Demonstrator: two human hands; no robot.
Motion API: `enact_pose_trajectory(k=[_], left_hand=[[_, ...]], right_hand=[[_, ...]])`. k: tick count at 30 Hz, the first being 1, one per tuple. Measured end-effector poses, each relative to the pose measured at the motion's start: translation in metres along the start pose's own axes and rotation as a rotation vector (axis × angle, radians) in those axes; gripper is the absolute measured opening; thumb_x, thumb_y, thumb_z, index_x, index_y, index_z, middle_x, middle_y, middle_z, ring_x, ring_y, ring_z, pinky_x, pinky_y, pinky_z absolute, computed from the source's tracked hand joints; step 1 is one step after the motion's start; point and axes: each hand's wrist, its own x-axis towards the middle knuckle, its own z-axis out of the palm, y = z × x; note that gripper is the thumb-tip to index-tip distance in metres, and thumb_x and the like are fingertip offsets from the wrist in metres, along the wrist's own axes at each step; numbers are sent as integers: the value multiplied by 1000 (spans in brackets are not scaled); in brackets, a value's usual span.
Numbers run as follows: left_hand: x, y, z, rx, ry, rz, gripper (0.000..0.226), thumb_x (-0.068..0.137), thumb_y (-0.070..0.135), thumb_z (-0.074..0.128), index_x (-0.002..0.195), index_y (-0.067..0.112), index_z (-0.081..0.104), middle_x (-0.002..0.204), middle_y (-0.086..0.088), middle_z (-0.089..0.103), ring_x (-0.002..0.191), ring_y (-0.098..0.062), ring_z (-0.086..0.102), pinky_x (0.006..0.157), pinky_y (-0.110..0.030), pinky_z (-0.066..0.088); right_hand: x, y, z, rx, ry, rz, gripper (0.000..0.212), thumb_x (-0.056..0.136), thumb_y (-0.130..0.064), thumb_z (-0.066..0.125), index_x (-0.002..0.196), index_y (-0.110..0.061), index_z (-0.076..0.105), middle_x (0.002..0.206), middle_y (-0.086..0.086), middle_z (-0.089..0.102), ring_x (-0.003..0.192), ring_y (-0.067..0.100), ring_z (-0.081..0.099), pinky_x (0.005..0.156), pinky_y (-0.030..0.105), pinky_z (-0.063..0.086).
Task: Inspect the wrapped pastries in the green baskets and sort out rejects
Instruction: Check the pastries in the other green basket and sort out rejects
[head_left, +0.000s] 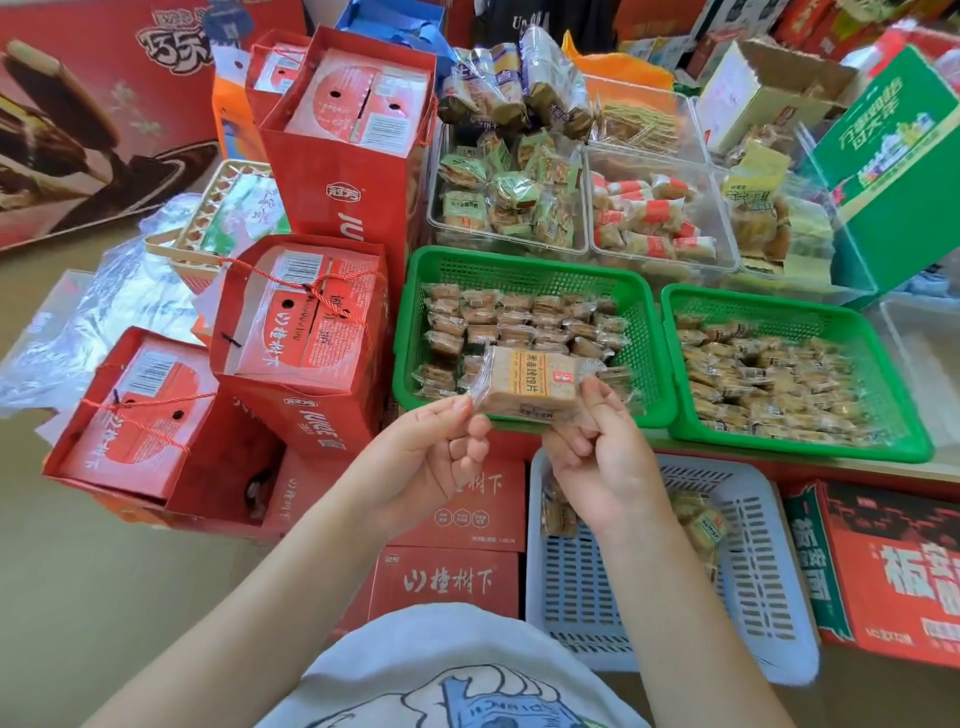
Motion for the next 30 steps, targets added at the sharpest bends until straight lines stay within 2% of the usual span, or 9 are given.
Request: enact_pose_trajectory(k=[3, 6, 11, 15, 18, 20, 24, 27, 30], left_hand=[[12, 2, -4, 154, 103, 13, 19, 95, 18, 54, 109, 5, 51, 71, -4, 61, 58, -13, 62, 54, -20, 54], [22, 6, -13, 462, 268, 173, 16, 97, 20, 63, 109, 11, 56, 105, -8, 66, 86, -17, 70, 66, -27, 58], [39, 16, -19, 853, 135, 209, 54, 82, 30, 79, 130, 45, 56, 128, 20, 63, 109, 3, 63, 85, -18, 54], [66, 15, -34, 612, 370, 122, 23, 93, 12, 69, 114, 20, 70, 102, -8, 76, 85, -20, 74, 72, -24, 58], [80, 12, -58, 455, 505, -9, 20, 97, 18, 64, 116, 11, 69, 100, -12, 77, 82, -23, 74, 68, -25, 59], [85, 10, -70, 464, 543, -73, 21, 97, 22, 65, 112, 8, 70, 93, -13, 75, 73, -20, 72, 66, -25, 60], [100, 10, -77, 475, 560, -127, 34, 100, 39, 58, 112, 8, 68, 88, -12, 75, 73, -20, 72, 67, -28, 60], [125, 19, -92, 362, 740, -75, 47, 105, 49, 41, 123, 11, 61, 122, -16, 68, 100, -26, 71, 87, -35, 58], [145, 29, -103, 249, 786, -80, 61, 106, 49, 37, 150, 7, 39, 149, -17, 48, 116, -32, 65, 102, -39, 51]], right_hand=[[13, 0, -1, -23, 56, 16, 10, 103, -15, 44, 97, -11, 51, 49, -6, 35, 37, 7, 28, 36, 20, 23], [26, -4, -5, -68, 99, 33, 9, 103, -13, 45, 98, -10, 51, 50, -6, 33, 38, 7, 28, 37, 20, 23], [44, -2, -7, -163, 88, 165, 18, 102, -14, 47, 119, -8, 52, 51, -6, 35, 39, 6, 29, 35, 19, 26], [66, 8, -12, -384, 124, 130, 16, 99, -24, 55, 98, -8, 53, 60, -1, 43, 46, 10, 40, 42, 21, 32], [84, 12, -25, -961, 28, -17, 47, 86, -65, 58, 119, -33, 53, 109, -3, 60, 92, 10, 61, 74, 27, 51], [93, 16, -30, -1272, -215, -11, 57, 76, -72, 67, 126, -52, 49, 134, -15, 50, 118, 1, 51, 93, 27, 47], [120, 26, -23, -1382, -310, -20, 40, 85, -28, 79, 114, -48, 60, 113, -24, 64, 109, -1, 59, 93, 31, 51], [138, 25, -14, -1357, -193, -79, 34, 92, -27, 71, 122, -39, 58, 105, -31, 55, 96, -12, 53, 90, 13, 44], [160, 21, -17, -1268, -59, -60, 51, 95, -32, 66, 141, -17, 50, 100, -27, 50, 102, 5, 51, 90, 23, 42]])
